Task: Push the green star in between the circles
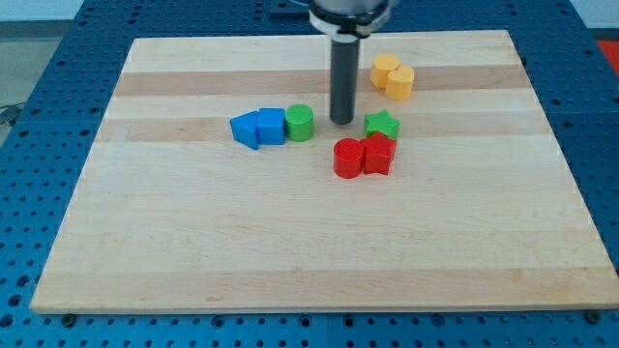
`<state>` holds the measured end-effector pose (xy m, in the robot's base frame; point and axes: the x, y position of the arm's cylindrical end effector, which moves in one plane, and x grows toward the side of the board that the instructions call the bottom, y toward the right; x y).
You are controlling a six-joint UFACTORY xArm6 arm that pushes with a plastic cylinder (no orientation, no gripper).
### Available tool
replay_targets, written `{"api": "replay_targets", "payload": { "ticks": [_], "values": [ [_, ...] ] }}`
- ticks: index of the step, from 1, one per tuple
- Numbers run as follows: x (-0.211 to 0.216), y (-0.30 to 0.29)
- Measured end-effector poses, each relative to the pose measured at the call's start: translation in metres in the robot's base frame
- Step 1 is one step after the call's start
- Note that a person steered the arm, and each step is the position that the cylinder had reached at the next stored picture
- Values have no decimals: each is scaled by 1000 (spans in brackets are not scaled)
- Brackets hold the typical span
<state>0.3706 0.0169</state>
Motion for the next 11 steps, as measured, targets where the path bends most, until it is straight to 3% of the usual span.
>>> {"api": "replay_targets", "payload": {
  "ticks": [2, 6, 11],
  "values": [
    [-20, 62],
    [19, 125],
    [19, -10]
  ]
}}
